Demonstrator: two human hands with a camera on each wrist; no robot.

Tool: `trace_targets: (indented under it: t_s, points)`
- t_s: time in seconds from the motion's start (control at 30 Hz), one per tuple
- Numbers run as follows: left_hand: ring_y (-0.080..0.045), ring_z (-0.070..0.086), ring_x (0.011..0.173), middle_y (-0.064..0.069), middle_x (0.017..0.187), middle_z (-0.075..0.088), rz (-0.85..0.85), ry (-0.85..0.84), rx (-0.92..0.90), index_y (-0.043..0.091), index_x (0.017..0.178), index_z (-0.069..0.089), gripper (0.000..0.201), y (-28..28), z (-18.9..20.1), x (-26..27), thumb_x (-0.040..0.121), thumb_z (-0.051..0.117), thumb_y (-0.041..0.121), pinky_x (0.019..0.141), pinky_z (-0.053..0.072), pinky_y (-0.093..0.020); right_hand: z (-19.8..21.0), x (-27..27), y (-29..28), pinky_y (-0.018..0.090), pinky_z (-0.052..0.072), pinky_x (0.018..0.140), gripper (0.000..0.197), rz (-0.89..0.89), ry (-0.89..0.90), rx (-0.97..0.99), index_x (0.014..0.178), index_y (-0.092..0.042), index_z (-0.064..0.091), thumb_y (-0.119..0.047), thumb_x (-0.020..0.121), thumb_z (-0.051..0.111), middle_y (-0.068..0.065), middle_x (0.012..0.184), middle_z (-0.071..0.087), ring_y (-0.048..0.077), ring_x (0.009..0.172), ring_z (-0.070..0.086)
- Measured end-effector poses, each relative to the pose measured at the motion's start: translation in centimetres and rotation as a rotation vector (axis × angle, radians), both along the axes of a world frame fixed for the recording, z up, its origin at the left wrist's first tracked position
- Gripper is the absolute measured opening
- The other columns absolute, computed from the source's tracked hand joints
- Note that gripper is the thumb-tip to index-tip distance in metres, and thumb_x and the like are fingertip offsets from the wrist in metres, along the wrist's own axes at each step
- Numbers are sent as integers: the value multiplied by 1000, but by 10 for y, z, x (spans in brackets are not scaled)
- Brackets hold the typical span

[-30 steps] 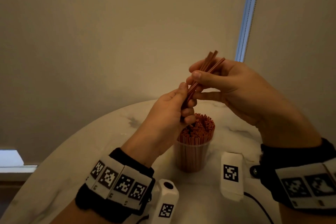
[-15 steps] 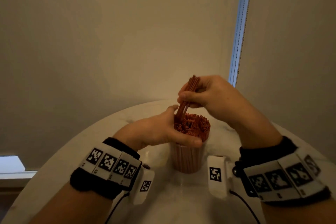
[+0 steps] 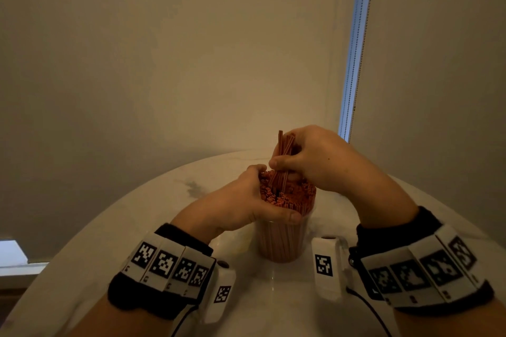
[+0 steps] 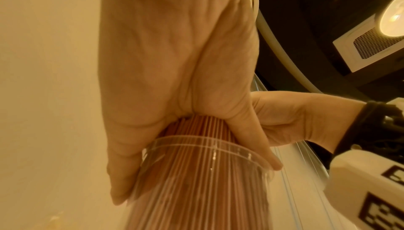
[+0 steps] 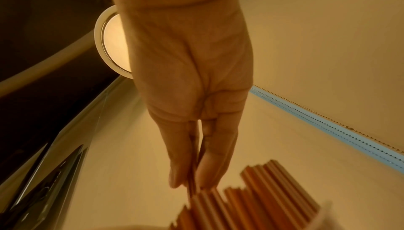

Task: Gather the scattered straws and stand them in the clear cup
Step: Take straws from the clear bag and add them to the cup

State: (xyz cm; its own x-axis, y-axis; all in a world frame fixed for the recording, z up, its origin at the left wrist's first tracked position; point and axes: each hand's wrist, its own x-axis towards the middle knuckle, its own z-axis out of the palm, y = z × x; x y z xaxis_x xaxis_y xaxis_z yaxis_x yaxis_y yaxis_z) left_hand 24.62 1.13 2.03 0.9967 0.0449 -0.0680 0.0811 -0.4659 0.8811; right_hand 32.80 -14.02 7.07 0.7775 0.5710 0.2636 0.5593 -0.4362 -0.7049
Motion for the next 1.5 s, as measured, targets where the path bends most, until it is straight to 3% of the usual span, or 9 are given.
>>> trace_targets:
  t_s: [0.17,0.3,0.43,0.7,0.87,1.03,1.2,1.37,1.5]
  points:
    - [-5,61,118,8,129,63,3,-19,7,18,151,28,106,-1,1,-3,70,95,27,98,54,-25,0,-3,3,34,60,76,5,-43,-69,53,88,-28,71,-27,87,76,-7,82,72,9,74,71]
    - [4,68,104,16,110,74,-41,-55,-37,28,119,50,63,-1,-1,-3,75,90,10,83,56,-15,-1,-6,4,37,61,69,19,-21,-4,-48,84,-21,71,-38,82,80,0,75,74,15,65,72]
    - [-8,63,119,5,130,63,-4,-59,-26,18,141,36,91,-1,-1,-2,71,94,20,100,55,-29,-3,-4,5,41,61,76,15,-39,-1,-25,88,-19,72,-32,83,79,1,80,75,18,73,73]
    - [-7,65,116,2,129,63,-24,-83,-56,20,134,42,79,-1,-2,-1,74,92,12,93,57,-24,-4,-8,7,30,60,70,9,31,29,-77,87,-21,75,-28,83,79,-2,77,76,12,70,73]
    - [-11,61,122,1,134,59,-1,-79,-19,18,141,37,91,0,-3,0,71,94,20,102,54,-35,-4,-6,7,29,58,69,11,-49,-62,-113,88,-24,75,-33,83,78,-4,78,74,13,74,71]
    - [-1,69,103,3,116,68,-49,-99,-30,24,119,53,60,0,-4,1,74,90,7,81,57,-19,-8,-9,10,36,59,73,11,63,-20,-230,81,-24,75,-31,78,82,-3,75,74,15,72,70]
    - [-12,60,122,3,135,58,-8,-72,17,18,146,36,97,1,-4,1,69,95,27,102,55,-35,-8,-5,9,27,51,68,32,-15,-121,-157,101,-33,63,-34,77,83,-12,94,65,11,84,64]
    - [8,69,94,22,98,75,-93,-108,-40,35,103,57,50,-2,-2,-1,78,87,4,76,53,-10,-2,-7,4,31,55,69,18,91,-90,58,93,-36,67,-21,87,75,-10,81,72,4,65,69]
    - [6,68,97,12,108,73,-69,-100,-47,31,114,50,58,-2,-2,-2,76,90,12,74,53,-9,0,-11,7,27,55,65,16,26,-195,164,99,-35,70,-25,88,75,-6,69,70,4,63,67]
